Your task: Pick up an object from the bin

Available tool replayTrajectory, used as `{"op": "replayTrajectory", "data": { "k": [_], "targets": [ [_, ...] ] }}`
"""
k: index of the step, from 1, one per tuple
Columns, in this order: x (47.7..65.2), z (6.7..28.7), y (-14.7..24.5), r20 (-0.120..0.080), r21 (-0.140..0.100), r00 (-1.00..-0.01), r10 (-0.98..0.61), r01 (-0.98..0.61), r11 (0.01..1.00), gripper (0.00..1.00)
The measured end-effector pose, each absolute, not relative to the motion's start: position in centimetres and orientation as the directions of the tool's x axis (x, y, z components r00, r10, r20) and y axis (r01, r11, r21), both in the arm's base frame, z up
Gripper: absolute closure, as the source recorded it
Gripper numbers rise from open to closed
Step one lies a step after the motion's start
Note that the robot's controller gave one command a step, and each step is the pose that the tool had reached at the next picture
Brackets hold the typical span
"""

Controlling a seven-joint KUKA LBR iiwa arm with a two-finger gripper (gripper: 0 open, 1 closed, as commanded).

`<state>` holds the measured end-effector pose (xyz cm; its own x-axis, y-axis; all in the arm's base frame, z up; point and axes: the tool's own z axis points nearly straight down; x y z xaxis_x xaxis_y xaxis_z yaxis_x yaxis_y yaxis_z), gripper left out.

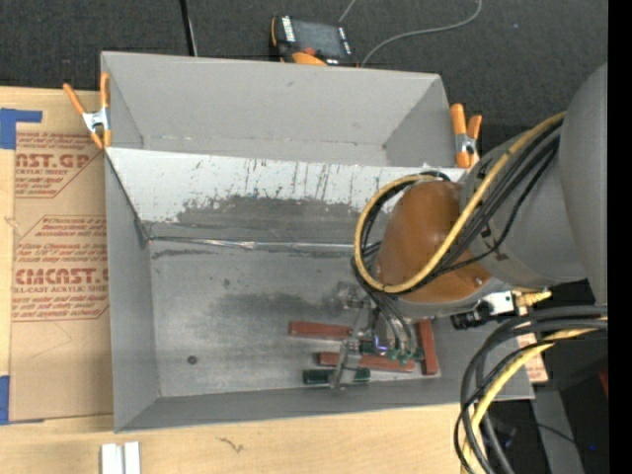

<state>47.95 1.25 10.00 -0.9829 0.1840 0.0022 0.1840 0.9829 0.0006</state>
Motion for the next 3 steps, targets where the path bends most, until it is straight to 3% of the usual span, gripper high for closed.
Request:
{"op": "replayTrajectory", "data": {
  "k": [1, 2, 3],
  "targets": [
    [48.34, 6.92, 1.11, 0.004, 0.0, -0.898, 0.44, 0.44, 0.898, 0.0],
    [48.31, 6.9, 1.15, 0.002, 0.0, -0.898, 0.439, 0.439, 0.898, 0.0],
    [48.47, 7.24, 1.22, 0.002, 0.003, -0.899, 0.438, 0.438, 0.899, 1.0]
  ]
}}
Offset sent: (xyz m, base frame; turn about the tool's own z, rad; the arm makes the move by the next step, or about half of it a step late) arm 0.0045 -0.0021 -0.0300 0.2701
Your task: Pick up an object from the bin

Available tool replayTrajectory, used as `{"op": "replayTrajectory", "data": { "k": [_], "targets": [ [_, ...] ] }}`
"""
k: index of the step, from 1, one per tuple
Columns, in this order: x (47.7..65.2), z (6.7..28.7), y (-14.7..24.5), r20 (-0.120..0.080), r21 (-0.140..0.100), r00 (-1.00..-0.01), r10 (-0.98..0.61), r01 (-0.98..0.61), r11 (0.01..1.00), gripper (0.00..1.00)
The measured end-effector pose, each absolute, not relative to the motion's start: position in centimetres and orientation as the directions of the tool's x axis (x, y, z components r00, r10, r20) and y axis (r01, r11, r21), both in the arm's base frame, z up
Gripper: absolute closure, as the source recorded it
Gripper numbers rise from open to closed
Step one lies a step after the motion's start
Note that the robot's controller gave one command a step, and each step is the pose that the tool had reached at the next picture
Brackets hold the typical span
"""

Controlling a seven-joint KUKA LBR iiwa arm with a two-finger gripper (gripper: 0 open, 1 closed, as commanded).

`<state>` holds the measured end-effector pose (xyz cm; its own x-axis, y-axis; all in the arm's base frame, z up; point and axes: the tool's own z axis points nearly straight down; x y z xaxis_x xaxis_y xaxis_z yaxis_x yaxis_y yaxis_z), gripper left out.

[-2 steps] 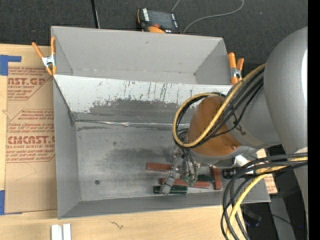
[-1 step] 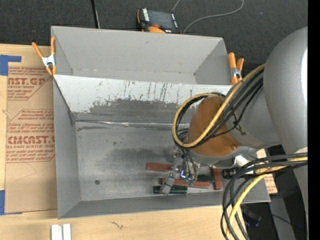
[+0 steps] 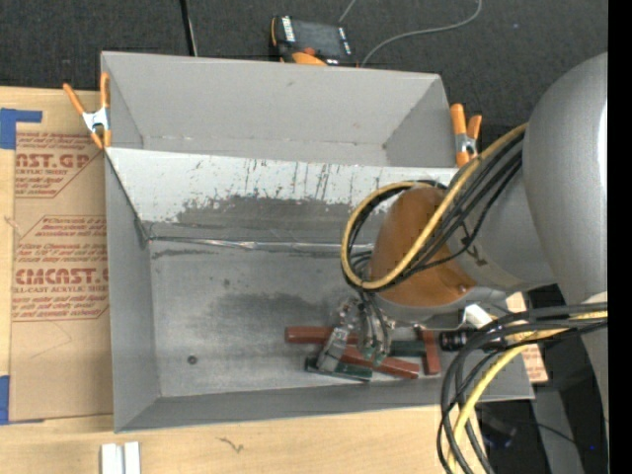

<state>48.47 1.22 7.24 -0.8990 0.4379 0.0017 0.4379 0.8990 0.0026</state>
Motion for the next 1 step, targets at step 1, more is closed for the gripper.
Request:
{"op": "replayTrajectory", "data": {
  "k": [1],
  "targets": [
    [48.65, 18.87, 1.25, -0.007, 0.004, -0.899, 0.437, 0.437, 0.9, 1.0]
  ]
}}
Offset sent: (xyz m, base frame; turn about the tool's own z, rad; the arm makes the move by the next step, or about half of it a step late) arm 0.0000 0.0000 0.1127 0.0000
